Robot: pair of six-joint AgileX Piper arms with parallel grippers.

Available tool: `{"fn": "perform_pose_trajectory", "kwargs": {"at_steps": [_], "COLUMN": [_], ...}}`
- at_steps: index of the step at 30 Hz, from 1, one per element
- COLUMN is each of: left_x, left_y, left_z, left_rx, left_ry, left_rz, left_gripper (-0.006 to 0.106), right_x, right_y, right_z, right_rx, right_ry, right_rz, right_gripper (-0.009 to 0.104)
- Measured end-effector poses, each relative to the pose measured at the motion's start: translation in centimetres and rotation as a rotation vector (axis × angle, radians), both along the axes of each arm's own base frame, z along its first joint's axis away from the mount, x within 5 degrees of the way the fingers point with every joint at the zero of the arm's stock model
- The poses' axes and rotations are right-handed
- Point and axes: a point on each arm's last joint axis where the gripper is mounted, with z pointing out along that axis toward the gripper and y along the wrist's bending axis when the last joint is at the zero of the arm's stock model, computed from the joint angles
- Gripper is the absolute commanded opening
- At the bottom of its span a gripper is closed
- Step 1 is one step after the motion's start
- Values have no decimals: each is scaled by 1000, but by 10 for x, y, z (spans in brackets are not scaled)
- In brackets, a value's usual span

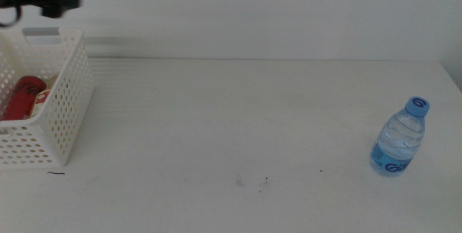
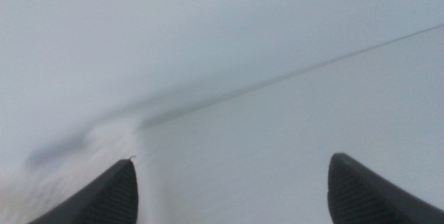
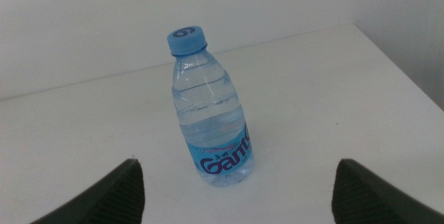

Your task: Use arms to grab the bottles and put them into the dustbin to the left of the table.

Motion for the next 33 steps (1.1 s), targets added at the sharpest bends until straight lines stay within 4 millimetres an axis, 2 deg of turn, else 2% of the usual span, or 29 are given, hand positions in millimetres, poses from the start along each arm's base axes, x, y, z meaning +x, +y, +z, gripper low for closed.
{"fn": "perform_pose_trajectory", "kwargs": {"at_steps": [3,6,9,12,19,27,33], "left_x": [-42,-81,-112,-131,-151,-153,-153], "left_y": [-34,-55,-63,-64,-62,-63,-63], "left_z": [1,-6,-13,-18,-15,-17,-17], "left_rx": [-8,-37,-70,-84,-90,-86,-86], "left_ry": [-118,-186,-223,-234,-239,-222,-222], "left_rz": [-166,-299,-372,-407,-453,-471,-471], "left_gripper": [94,94,94,94,94,94,94], "right_x": [0,0,0,0,0,0,1], "right_y": [0,0,0,0,0,0,0], "right_z": [0,0,0,0,0,1,8], "right_rx": [0,0,0,0,0,0,1], "right_ry": [0,0,0,0,0,-8,-91], "right_rz": [0,0,0,0,0,0,-5], "right_gripper": [80,80,80,80,80,80,80]}}
